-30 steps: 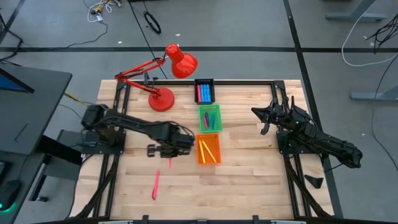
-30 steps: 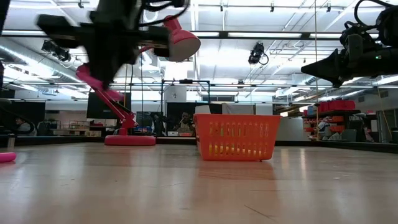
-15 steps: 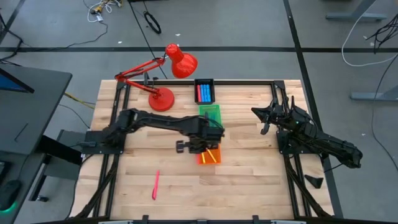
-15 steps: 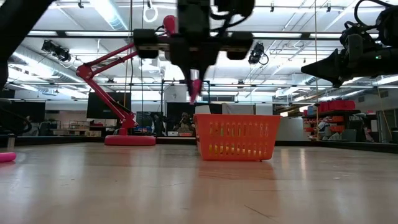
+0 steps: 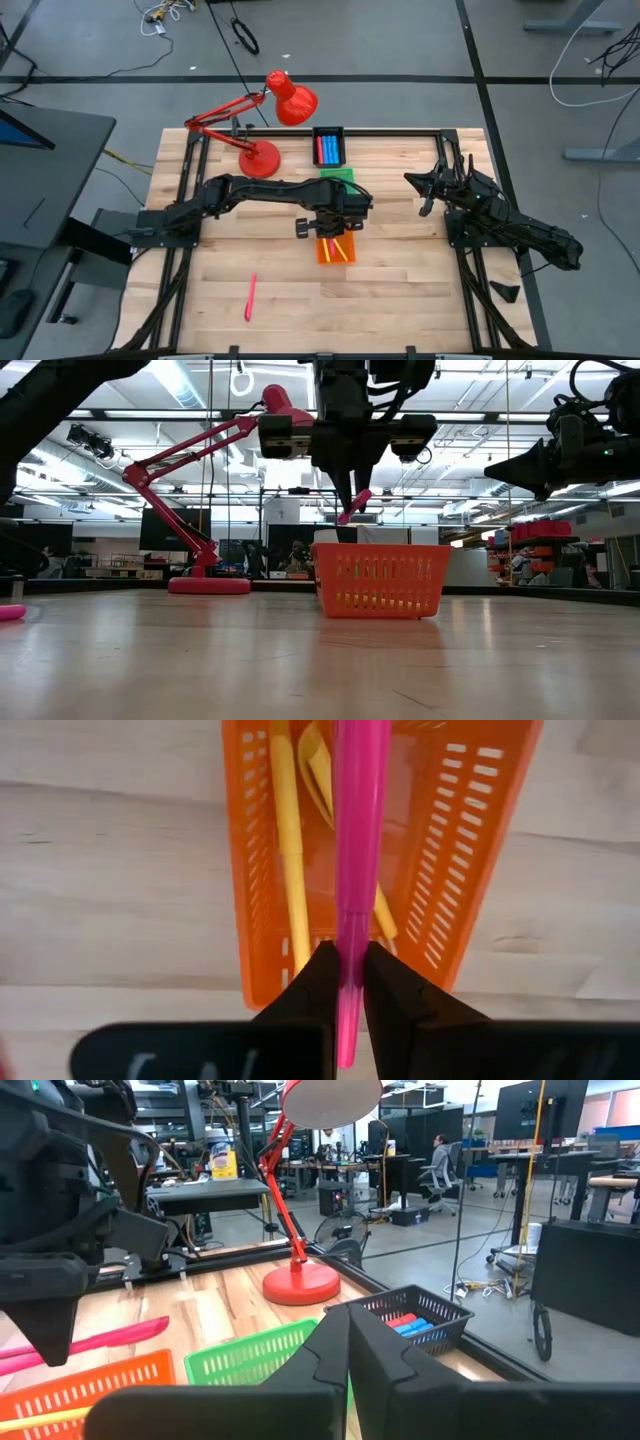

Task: Pick & Place Markers
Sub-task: Put the top pink pen into the orange bin

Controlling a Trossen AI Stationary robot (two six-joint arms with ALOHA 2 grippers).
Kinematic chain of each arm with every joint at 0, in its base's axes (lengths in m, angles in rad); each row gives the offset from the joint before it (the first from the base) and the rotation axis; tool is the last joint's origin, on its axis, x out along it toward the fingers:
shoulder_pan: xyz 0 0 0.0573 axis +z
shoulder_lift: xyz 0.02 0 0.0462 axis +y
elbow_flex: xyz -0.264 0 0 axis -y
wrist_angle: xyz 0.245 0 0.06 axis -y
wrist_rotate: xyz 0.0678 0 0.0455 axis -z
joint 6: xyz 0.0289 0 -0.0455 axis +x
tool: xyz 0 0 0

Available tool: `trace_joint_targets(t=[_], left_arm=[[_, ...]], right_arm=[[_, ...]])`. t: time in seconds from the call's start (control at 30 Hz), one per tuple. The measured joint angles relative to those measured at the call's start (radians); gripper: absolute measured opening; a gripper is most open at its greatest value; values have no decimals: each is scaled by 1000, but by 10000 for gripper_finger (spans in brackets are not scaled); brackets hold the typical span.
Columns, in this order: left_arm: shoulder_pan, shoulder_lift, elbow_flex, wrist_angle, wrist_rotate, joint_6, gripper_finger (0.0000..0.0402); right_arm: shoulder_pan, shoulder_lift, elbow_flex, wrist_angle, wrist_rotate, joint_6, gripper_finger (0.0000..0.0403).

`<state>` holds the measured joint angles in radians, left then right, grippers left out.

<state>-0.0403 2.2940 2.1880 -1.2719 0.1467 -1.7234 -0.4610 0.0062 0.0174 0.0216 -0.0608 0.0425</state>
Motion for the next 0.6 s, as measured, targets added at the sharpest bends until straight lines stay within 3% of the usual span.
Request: trace_joint_targets(t=[0.33,0.6], left_arm=[[-9,1,-7,2,-24,-11,28],[-10,85,-9,72,-22,6,28]], right_arm=[[0,0,0,0,0,0,10],[0,0,0,0,0,0,10]])
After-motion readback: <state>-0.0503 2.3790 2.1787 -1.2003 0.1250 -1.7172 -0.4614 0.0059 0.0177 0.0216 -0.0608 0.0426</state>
